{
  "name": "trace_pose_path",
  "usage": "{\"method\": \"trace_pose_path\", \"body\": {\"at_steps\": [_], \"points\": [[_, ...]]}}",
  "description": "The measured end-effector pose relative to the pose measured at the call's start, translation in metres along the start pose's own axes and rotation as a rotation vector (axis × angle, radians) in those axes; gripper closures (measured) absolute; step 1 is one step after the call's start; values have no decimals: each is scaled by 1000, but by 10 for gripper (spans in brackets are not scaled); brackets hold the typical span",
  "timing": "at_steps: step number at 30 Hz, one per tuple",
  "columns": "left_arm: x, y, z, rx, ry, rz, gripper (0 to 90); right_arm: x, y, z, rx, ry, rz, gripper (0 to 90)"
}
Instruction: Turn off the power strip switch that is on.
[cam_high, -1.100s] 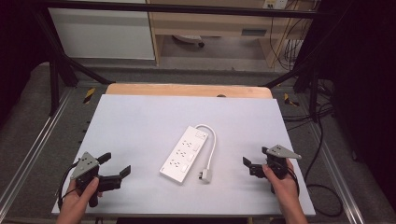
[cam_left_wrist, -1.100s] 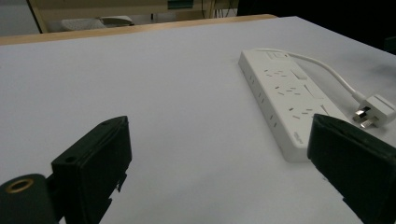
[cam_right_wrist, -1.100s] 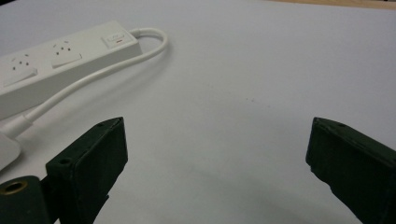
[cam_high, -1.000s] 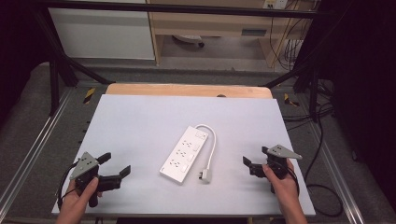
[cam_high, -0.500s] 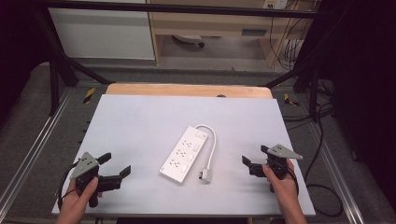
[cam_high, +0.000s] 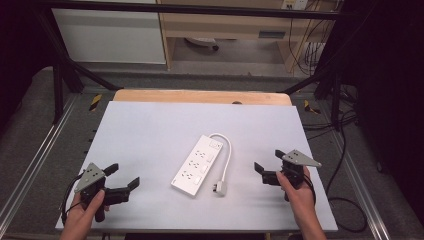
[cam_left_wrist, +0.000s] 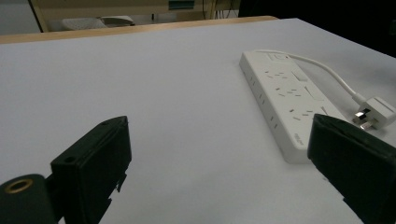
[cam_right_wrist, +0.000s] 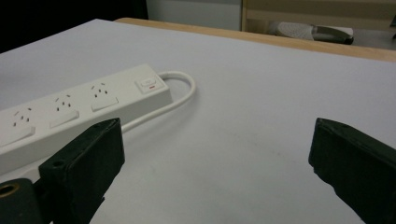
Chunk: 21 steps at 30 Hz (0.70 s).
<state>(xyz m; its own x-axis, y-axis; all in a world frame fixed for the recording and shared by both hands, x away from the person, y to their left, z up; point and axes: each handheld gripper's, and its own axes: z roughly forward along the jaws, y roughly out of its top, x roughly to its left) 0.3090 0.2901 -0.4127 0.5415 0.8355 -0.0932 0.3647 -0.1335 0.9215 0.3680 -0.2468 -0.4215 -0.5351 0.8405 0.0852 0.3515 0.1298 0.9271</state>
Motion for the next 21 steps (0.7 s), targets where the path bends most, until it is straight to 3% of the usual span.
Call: {"method": "trace_pose_path", "body": {"at_steps": [10,21], "points": [[1,0,2,-3,4,-7,61,0,25,12,-19,6,-17,28],[1,0,-1,-9,0,-1,60,7,36,17,-21,12,-31,25]]}}
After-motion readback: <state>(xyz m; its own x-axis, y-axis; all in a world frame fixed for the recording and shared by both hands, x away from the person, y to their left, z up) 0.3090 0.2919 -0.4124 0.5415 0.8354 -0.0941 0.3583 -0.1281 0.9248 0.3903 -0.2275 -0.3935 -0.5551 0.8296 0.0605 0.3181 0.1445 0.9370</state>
